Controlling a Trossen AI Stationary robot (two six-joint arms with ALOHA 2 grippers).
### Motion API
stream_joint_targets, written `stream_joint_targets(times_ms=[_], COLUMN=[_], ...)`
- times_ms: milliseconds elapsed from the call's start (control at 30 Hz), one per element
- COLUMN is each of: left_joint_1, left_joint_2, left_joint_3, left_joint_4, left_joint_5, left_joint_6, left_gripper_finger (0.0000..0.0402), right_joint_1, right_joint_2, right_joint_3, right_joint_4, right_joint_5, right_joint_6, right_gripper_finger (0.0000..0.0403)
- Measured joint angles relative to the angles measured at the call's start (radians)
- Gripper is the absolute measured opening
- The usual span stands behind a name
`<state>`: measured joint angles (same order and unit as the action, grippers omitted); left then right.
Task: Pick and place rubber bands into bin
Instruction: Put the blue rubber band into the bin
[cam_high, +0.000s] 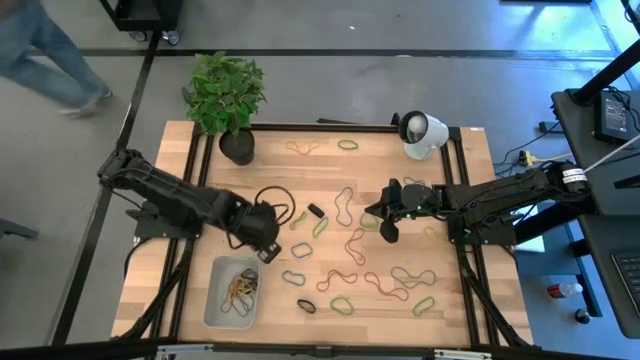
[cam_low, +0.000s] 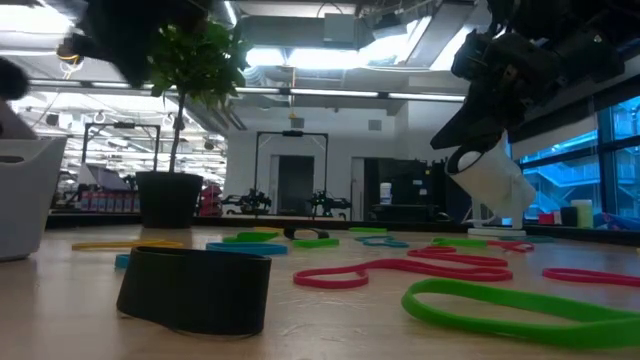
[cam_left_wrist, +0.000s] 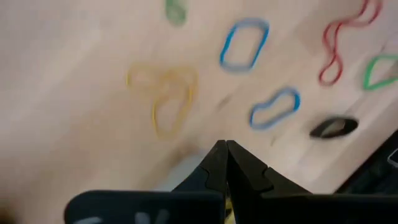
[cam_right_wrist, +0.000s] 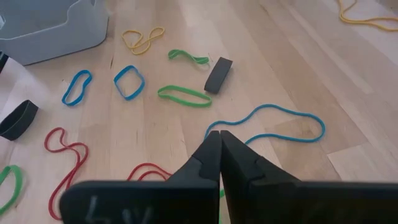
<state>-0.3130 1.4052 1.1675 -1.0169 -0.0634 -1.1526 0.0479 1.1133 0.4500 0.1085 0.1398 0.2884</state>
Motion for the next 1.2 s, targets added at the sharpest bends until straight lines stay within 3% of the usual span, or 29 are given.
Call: stream_joint_targets(times_ms=[200,433,600,833,1033,1200], left_joint_1=[0.129,0.285,0.401,0.494,0.533,0.575], left_joint_2=[0.002,0.002,0.001,0.0,0.0,0.0], left_joint_3=[0.0,-0.011,-0.142,-0.346,-0.361,-0.361], left_joint_4=[0.122,0.212,0.41,0.66,0.655,0.65], left_joint_5=[-0.069,-0.075,0.079,0.171,0.173,0.174], left_joint_6=[0.243,0.614,0.801,0.918,1.07,1.183], left_gripper_finger=[0.0001,0.0001,0.0001,0.0001,0.0001,0.0001], right_joint_1=[0.0,0.0,0.006,0.003,-0.02,-0.032], right_joint_2=[0.0,0.0,-0.001,0.049,0.224,0.416], right_joint_3=[0.0,0.0,0.054,0.251,0.429,0.56], right_joint_4=[0.0,0.014,0.012,-0.38,-0.666,-0.742], right_joint_5=[0.0,0.0,0.076,0.202,0.211,0.209], right_joint_6=[0.021,0.03,0.099,0.219,0.422,0.516], right_gripper_finger=[0.0007,0.0007,0.0003,0.0002,0.0001,0.0001])
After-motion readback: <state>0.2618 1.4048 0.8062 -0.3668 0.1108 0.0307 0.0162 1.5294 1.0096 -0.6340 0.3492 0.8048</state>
